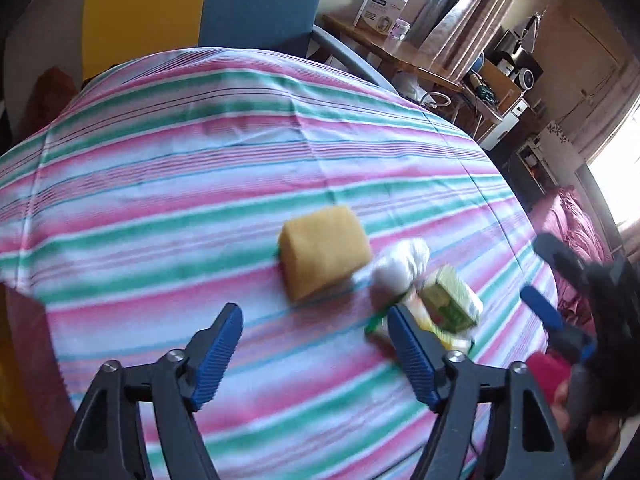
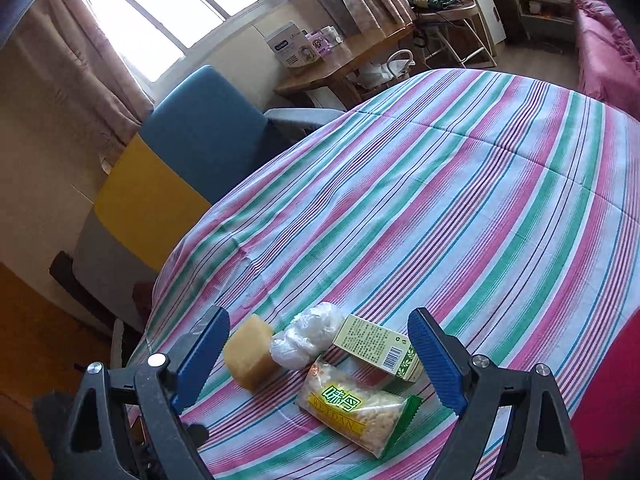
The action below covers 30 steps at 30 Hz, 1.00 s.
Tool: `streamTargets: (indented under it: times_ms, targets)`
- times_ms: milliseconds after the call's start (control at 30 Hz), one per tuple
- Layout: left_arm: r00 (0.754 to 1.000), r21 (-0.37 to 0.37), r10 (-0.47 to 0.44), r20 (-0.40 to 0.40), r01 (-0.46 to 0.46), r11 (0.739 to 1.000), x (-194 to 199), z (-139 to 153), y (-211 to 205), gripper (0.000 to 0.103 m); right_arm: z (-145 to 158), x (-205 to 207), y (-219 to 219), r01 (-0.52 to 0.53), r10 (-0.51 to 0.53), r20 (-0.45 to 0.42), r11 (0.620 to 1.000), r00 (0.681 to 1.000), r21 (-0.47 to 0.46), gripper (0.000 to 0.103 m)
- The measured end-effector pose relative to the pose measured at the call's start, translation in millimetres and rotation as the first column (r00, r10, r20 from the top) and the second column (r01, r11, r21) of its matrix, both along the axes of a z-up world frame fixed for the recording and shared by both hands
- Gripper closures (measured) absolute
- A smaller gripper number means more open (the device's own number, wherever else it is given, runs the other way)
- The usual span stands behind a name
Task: Organize objects
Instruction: 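Grasp the yellow sponge with the left gripper, then lift the sponge with the left gripper while the right gripper grasps the white plastic bag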
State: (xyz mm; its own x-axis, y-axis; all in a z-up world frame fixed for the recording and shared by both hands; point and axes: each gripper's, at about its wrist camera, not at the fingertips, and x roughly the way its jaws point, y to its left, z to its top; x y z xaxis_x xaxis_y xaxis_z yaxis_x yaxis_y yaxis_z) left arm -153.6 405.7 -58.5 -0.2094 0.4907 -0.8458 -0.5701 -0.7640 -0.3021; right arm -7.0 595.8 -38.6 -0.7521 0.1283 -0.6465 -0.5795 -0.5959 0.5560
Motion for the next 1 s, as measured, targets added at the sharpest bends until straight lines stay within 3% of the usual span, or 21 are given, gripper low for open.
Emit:
streamTargets:
  times_ms: [133, 333, 400, 467, 767, 1000]
  targets:
    - [0.998, -0.016, 0.032, 0.045, -0.032, 0.999, -25.6, -14.6, 32.2, 0.018, -2.3, 2.1, 3.4, 0.005, -0.005, -0.01, 1.0, 1.0, -0.024, 0.011]
    - [0.991, -0.104, 0.08, 0.104, -0.069, 0.992, -51.2, -53.9, 64.1, 0.018, -4.1, 4.4, 7.2, 0.024, -0.025, -0.007, 0.999, 1.0, -0.031, 0.011]
    - [0.99, -0.12, 0.093, 0.102, -0.08, 0.99, -53.2, -60.1, 63.8, 0.023, -5.3, 3.9, 8.4, 0.023, -0.023, -0.006, 0.999, 1.0, -0.038, 0.011]
    - [0.995, -0.104, 0.055, 0.081, -0.046, 0.993, -46.7, -55.4, 60.2, 0.038, -6.1, 4.2, 9.3, 0.026, -0.026, -0.005, 0.999, 1.0, -0.04, 0.011]
    - [1.0, -0.125, -0.003, 0.012, 0.004, 0.992, -7.5, -47.4, -10.4, 0.042, -10.9, -0.3, 13.4, 0.025, -0.024, 0.024, 0.999, 0.999, -0.044, 0.011]
    - [0.994, -0.164, -0.089, -0.055, 0.079, 0.983, 53.8, -38.0, -58.9, 0.042, -12.8, -19.3, -3.9, -0.086, 0.084, 0.094, 0.996, 0.992, 0.016, 0.012]
